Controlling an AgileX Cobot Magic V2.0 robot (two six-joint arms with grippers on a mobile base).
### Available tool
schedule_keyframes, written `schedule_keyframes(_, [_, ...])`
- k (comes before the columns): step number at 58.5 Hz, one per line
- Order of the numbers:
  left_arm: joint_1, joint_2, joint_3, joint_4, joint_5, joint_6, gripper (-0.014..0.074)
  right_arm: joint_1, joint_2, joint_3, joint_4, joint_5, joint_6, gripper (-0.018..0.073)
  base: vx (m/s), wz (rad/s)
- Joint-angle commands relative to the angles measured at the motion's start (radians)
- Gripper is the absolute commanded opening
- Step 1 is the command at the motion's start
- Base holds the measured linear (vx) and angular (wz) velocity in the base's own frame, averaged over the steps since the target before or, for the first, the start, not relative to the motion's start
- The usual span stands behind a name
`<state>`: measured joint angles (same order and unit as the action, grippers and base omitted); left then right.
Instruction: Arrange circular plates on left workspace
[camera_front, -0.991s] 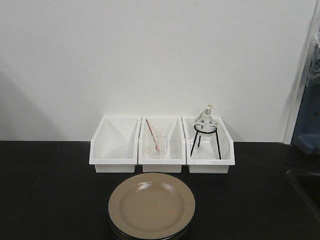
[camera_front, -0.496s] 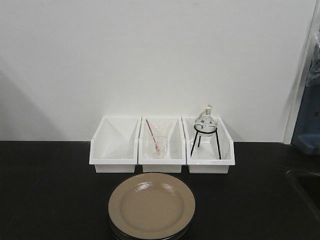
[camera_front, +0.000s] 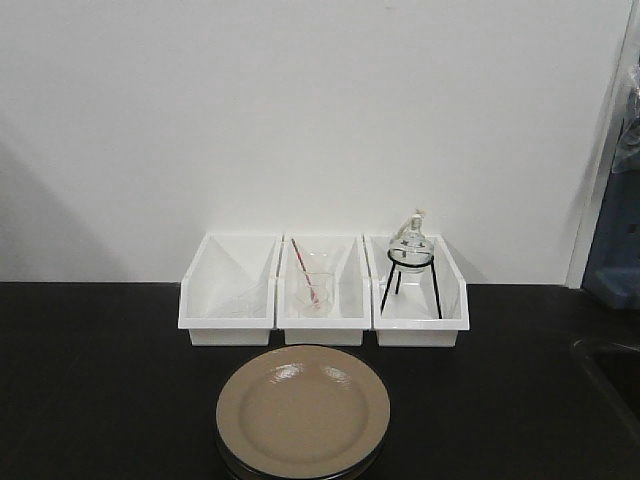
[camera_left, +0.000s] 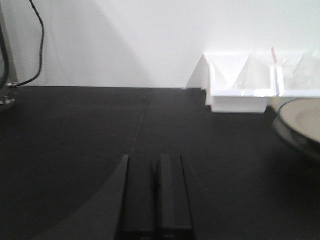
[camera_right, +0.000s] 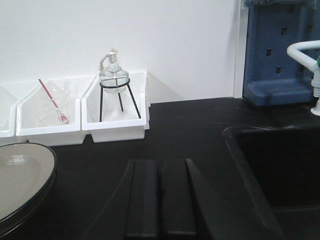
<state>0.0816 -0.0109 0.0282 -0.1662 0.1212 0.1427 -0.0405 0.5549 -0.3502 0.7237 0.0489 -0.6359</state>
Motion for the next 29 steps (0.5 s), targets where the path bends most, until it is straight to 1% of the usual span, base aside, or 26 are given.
schedule_keyframes(1, [-0.028,-0.016,0.011,0.002,-0.093,-0.051,0.0002,-0.002,0.003,-0.033,0.001,-0.055,-0.008,0.0000,0.00,0.00])
schedule_keyframes(7, [-0.051,-0.016,0.011,0.002,-0.094,-0.050,0.0002,-0.002,0.002,-0.033,0.001,-0.055,-0.008,0.0000,0.00,0.00])
schedule_keyframes(26, [-0.052,-0.015,0.011,0.001,-0.094,-0.050,0.0002,-0.002,0.002,-0.033,0.001,-0.055,-0.008,0.0000,0.00,0.00])
schedule_keyframes(29, [-0.052,-0.015,0.011,0.001,-0.094,-0.050,0.0002,0.018,0.002,-0.033,0.001,-0.056,-0.008,0.0000,0.00,0.00])
